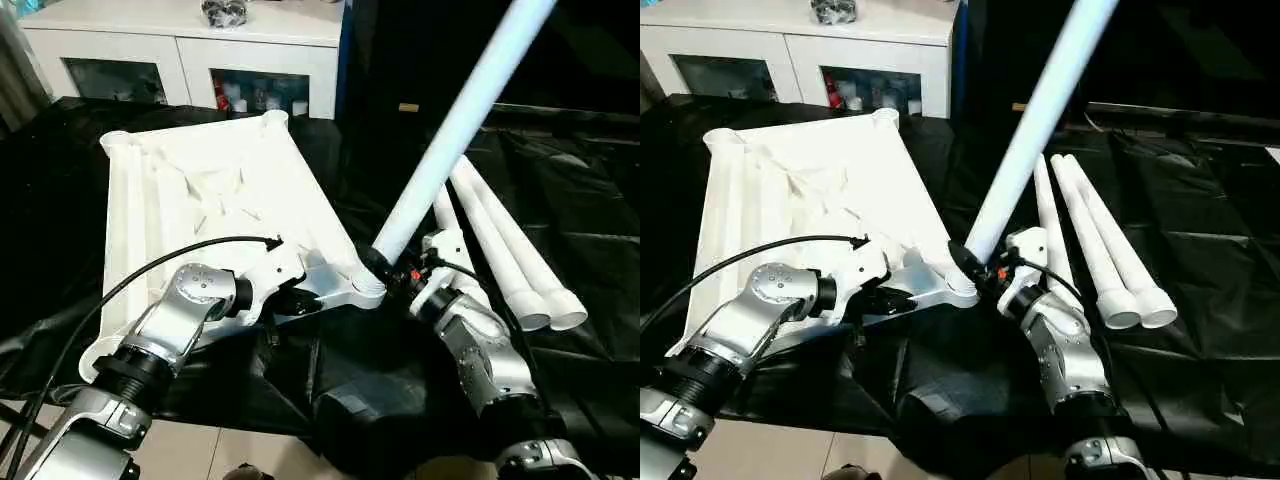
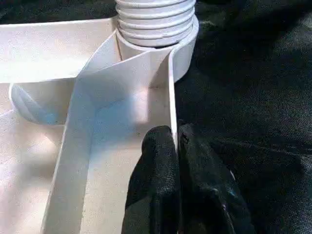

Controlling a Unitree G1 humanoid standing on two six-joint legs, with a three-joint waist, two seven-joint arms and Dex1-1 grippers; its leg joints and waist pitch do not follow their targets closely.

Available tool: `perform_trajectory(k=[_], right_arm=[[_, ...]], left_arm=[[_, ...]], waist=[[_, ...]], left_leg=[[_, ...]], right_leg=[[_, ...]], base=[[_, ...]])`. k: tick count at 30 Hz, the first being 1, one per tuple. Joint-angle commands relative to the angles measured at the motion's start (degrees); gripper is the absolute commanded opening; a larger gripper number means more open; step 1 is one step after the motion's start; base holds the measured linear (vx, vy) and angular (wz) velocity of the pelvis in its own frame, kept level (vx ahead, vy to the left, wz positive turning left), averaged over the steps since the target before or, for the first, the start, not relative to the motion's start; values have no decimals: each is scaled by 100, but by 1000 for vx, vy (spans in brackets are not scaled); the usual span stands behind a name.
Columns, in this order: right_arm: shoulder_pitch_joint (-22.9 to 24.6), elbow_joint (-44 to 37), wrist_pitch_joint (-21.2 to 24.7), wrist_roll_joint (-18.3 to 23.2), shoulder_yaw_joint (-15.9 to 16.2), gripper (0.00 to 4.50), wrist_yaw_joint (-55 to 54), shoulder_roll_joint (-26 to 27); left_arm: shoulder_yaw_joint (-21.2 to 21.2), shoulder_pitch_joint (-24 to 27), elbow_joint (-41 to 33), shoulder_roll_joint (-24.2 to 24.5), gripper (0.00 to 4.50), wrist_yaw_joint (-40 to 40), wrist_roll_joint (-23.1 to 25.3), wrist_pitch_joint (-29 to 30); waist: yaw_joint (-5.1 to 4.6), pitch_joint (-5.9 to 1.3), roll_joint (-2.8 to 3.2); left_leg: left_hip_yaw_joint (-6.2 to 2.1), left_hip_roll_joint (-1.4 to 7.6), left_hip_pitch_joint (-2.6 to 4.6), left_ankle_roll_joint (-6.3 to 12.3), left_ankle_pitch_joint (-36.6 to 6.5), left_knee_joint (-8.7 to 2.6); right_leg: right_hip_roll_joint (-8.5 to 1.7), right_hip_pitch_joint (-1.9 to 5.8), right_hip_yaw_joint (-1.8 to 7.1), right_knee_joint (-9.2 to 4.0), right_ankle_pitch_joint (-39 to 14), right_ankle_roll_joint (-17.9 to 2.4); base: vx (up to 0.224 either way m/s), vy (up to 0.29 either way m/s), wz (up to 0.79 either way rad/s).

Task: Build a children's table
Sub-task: Insert table leg to table base

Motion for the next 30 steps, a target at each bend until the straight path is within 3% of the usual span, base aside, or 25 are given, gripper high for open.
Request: perform_trajectory(k=[1,8,14,23,26,30], right_arm=[[236,110,23,-287,-23,191,-62,-222],[192,-72,31,-420,182,191,77,-271],[67,3,248,-528,398,191,296,-370],[-389,269,501,-818,766,191,727,-541],[-527,320,639,-839,910,191,994,-603],[-599,373,682,-863,1016,191,1311,-660]], left_arm=[[72,-94,216,149,0,123,180,3],[43,-94,234,108,0,118,206,-53],[-26,-110,257,127,0,-3,225,-124],[-129,-142,198,186,0,-235,251,-184],[-154,-149,165,199,0,-307,253,-201],[-192,-160,148,223,0,-393,262,-254]], waist=[[-34,-315,32],[-52,-293,22],[-57,-297,40],[-102,-299,19],[-131,-308,-22],[-135,-314,-7]], left_leg=[[-151,354,151,-91,-1681,-473],[-164,362,162,-122,-1873,-491],[-163,358,150,-95,-1782,-491],[-158,356,145,-94,-1751,-485],[-147,360,143,-38,-1637,-474],[-144,362,143,9,-1541,-467]], right_leg=[[-508,130,299,-561,-1143,-1184],[-519,94,311,-620,-1688,-1058],[-509,107,306,-602,-1485,-1097],[-501,113,306,-589,-1427,-1151],[-494,125,302,-575,-1222,-1214],[-494,138,295,-559,-1067,-1275]], base=[[0,0,0],[0,0,0],[0,0,0],[0,0,0],[0,0,0],[0,0,0]])
